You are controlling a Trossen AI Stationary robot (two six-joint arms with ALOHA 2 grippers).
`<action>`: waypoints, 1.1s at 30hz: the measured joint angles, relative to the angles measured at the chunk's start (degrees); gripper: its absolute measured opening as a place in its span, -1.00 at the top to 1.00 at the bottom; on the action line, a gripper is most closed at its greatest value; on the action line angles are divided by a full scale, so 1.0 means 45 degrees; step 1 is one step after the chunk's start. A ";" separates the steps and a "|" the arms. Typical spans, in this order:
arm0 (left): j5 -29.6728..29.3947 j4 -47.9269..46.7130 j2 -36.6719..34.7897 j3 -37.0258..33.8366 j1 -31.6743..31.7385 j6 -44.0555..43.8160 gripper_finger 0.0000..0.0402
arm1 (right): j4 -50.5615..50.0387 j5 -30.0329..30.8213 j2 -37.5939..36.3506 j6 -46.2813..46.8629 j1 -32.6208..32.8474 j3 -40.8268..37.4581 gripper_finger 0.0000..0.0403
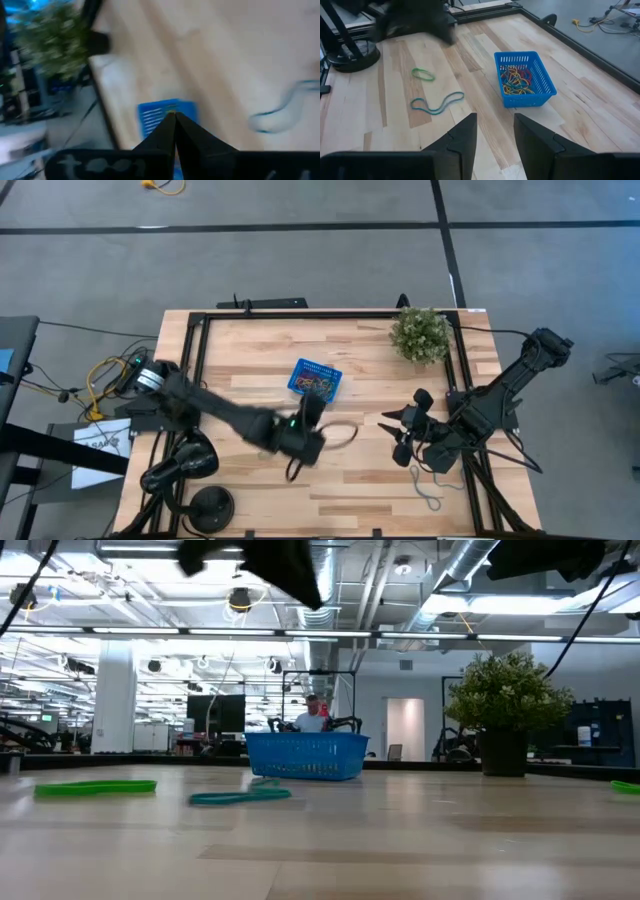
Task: Pick and place items into bin
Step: Put the blue rubber band into the blue bin
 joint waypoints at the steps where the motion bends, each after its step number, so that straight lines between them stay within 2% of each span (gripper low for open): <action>1: -0.0100 -0.0003 -0.0001 0.0201 0.0376 0.0306 1.00 | 0.0000 0.0000 0.0000 0.0000 0.0002 0.0000 0.38; 3: -0.0037 -0.0055 -0.0005 0.0572 0.1153 0.0590 1.00 | -0.0004 0.0004 0.0000 0.0000 -0.0002 0.0000 0.38; 5: 0.0704 -0.0206 -0.0014 0.0882 0.1947 0.0333 1.00 | 0.0007 0.0003 0.0000 0.0000 -0.0002 -0.0009 0.38; 7: 0.2775 -0.0207 -0.0029 0.0933 0.2649 -0.0710 1.00 | 0.0066 0.0002 0.0000 0.0000 0.0000 -0.0155 0.38; 11: 0.8716 -0.0084 -0.0036 0.0569 0.3239 -0.2183 1.00 | 0.0022 -0.0238 0.0000 0.0176 -0.0002 -0.0580 0.38; 13: 1.0215 0.0239 -0.0022 0.0043 0.3016 -0.2212 1.00 | 0.0004 -0.0427 0.0000 0.0458 0.0002 -0.0777 0.38; 15: 1.0396 0.0528 -0.0015 -0.0510 0.2563 -0.2507 1.00 | 0.0054 -0.0451 0.0000 0.0795 0.0024 -0.0975 0.38; 19: 0.9912 0.0746 -0.0015 -0.1587 0.1649 -0.3553 1.00 | 0.0094 -0.0437 0.0000 0.1100 0.0036 -0.1339 0.38; 25: 0.9682 0.2738 0.0004 -0.2793 0.1036 -0.5377 0.98 | 0.0432 -0.0435 0.0000 0.1117 0.0033 -0.1399 0.38; 30: 0.9539 0.3126 0.0010 -0.3718 0.0907 -0.6251 0.80 | 0.0805 -0.0432 0.0000 0.1114 0.0036 -0.1399 0.38; 33: 0.9652 0.4095 0.0010 -0.4535 0.0853 -0.6867 0.63 | 0.0787 -0.0432 0.0000 0.1112 0.0035 -0.1399 0.38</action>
